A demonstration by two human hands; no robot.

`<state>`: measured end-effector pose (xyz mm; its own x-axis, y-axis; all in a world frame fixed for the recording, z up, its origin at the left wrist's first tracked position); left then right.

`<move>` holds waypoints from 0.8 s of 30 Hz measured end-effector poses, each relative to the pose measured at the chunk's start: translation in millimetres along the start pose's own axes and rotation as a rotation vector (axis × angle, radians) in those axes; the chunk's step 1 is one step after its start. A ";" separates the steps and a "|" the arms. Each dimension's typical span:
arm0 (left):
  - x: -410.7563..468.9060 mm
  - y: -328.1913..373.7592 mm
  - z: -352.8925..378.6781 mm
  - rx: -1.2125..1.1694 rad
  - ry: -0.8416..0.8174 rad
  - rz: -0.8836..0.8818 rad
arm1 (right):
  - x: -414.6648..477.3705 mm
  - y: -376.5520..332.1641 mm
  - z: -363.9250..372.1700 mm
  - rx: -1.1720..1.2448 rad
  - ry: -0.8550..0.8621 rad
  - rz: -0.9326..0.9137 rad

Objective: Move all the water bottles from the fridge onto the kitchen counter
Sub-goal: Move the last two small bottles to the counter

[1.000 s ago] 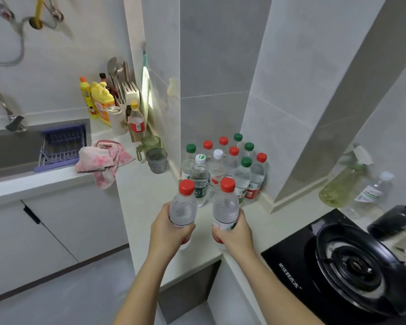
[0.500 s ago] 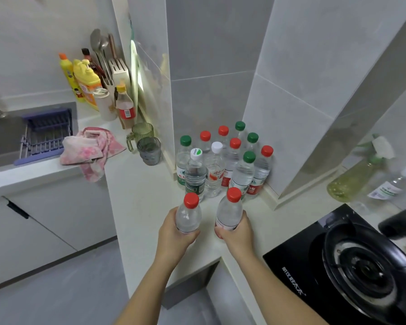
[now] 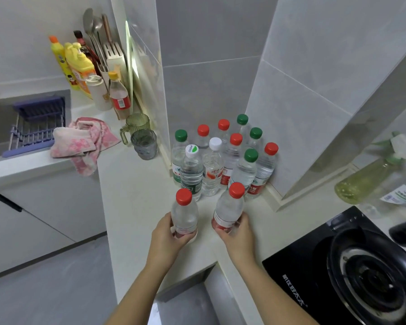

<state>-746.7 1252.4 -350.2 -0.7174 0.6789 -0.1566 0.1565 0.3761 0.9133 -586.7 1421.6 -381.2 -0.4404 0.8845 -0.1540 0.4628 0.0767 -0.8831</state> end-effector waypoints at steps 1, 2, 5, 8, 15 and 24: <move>5.7 2.8 3.6 0.000 -0.005 0.010 | 5.4 -3.6 -0.4 -0.012 -0.001 -0.018; 12.0 4.6 7.6 0.008 -0.011 0.018 | 10.6 -6.7 -1.2 -0.034 0.002 -0.037; 29.7 8.0 20.6 0.067 -0.030 0.039 | 23.9 -12.7 -1.0 -0.095 0.016 -0.078; 44.6 8.5 31.3 0.069 -0.028 0.038 | 34.7 -10.7 6.5 -0.051 -0.008 -0.050; 59.0 18.0 41.1 -0.061 -0.015 0.010 | 50.6 -20.1 9.5 -0.007 -0.021 -0.034; 73.1 29.1 38.4 -0.049 -0.042 0.083 | 63.5 -19.2 17.2 -0.033 -0.031 -0.015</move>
<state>-768.5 1337.2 -349.5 -0.6744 0.7324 -0.0944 0.1799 0.2869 0.9409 -636.7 1468.4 -381.6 -0.4710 0.8683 -0.1553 0.4808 0.1052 -0.8705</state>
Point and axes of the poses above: each hand's wrist, its own x-axis towards the middle knuckle, its own z-axis out of the palm, y = z × x, the point moved 7 cm from there along x, towards the middle knuckle, and after that the axes turned 6 degrees about -y, right-handed, at the moved point
